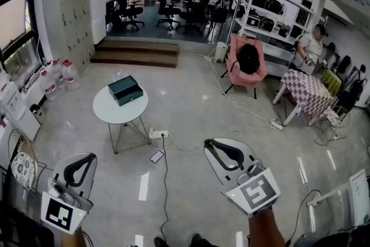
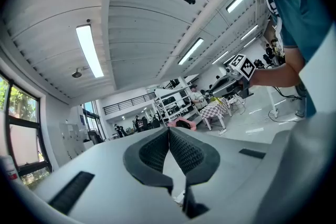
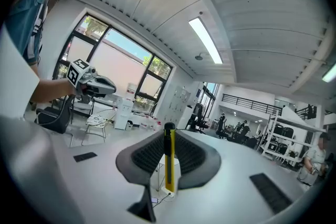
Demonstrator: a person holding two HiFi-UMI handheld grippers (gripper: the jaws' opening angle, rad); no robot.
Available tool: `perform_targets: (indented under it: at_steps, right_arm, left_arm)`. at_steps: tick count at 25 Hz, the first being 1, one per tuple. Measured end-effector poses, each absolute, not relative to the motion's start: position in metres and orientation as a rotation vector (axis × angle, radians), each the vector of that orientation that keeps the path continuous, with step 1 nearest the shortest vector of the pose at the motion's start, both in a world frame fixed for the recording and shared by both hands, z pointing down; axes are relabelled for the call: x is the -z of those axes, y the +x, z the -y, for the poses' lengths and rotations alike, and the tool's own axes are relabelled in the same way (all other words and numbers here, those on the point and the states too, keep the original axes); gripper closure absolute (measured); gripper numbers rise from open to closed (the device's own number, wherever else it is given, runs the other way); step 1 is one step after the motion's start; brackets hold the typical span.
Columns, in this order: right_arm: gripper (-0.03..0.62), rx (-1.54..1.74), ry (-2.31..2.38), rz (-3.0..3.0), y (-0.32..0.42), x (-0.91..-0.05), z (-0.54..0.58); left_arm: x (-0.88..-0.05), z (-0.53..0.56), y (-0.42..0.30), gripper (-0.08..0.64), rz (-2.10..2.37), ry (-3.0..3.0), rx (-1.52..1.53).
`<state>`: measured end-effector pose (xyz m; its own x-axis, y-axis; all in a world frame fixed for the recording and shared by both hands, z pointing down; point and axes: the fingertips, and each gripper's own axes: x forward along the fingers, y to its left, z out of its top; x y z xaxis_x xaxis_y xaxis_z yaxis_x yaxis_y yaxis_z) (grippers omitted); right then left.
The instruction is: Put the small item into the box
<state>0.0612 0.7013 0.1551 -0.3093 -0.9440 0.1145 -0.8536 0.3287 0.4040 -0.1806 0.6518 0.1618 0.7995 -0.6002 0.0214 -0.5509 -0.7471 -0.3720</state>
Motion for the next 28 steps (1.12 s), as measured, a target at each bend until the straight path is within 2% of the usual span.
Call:
perform_targets:
  at_steps: [11,28]
  right_arm:
    - [0.514,0.372,1.518,2.373,0.051,-0.146,-0.604]
    - [0.514,0.353,1.233,2.604,0.16,-0.157,-0.406]
  left_arm:
    - [-0.161,-0.572,-0.179,0.541,-0.918,-2.63,0.246]
    - [-0.16,-0.433,-0.061,0.541,-1.202,-2.543,0.349]
